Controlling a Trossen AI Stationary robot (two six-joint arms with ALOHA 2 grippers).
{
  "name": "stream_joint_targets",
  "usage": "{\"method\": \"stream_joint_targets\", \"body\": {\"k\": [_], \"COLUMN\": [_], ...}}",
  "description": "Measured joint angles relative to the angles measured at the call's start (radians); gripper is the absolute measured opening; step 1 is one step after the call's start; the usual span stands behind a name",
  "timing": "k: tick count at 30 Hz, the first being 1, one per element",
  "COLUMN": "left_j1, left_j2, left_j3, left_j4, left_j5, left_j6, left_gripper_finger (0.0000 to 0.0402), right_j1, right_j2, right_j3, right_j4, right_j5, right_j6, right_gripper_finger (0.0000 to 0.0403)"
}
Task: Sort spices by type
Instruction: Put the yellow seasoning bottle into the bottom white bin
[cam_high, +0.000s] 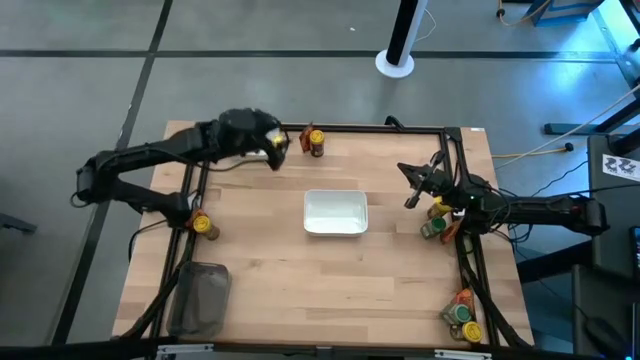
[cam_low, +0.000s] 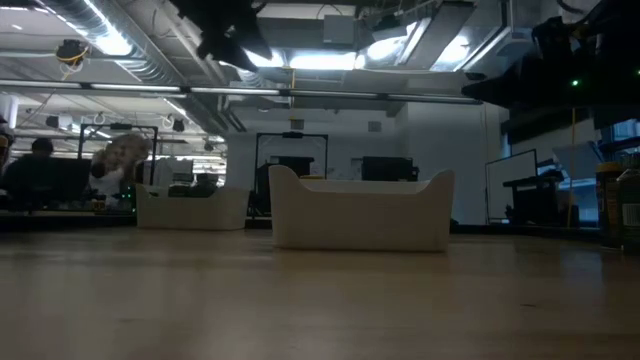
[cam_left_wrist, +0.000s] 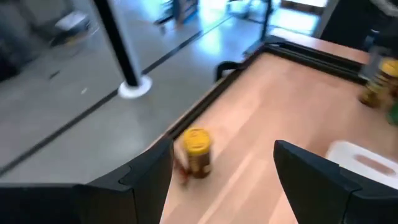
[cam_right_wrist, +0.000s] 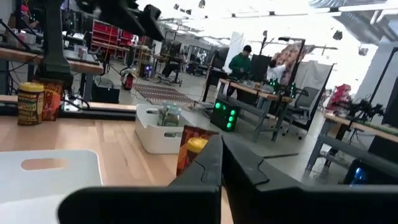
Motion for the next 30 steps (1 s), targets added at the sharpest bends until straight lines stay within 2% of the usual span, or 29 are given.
{"method": "stream_joint_targets", "body": {"k": [8,15,23,30], "left_j1": [-0.085,-0.103,-0.106,-0.105], "left_j2": [0.0,0.0,0.0,0.0], "left_j3": [-0.19,-0.365,-0.422,-0.422], "left_j4": [0.318,0.627,0.634,0.62], "left_j5": [0.0,0.001,0.0,0.0], "left_j6": [0.08,0.123,0.103,0.119], "left_gripper_finger": [0.026,0.026,0.026,0.026], "right_j1": [0.0,0.0,0.0,0.0], "right_j2": [0.07,0.136,0.173,0.195], "right_j3": [0.076,0.238,0.489,0.628], "right_j4": [-0.092,-0.38,-0.745,-0.86], "right_j5": [0.0,0.0,0.002,-0.001], "right_j6": [0.048,0.094,0.119,0.174], "right_gripper_finger": [0.0012,0.0012,0.0012,0.0012]}}
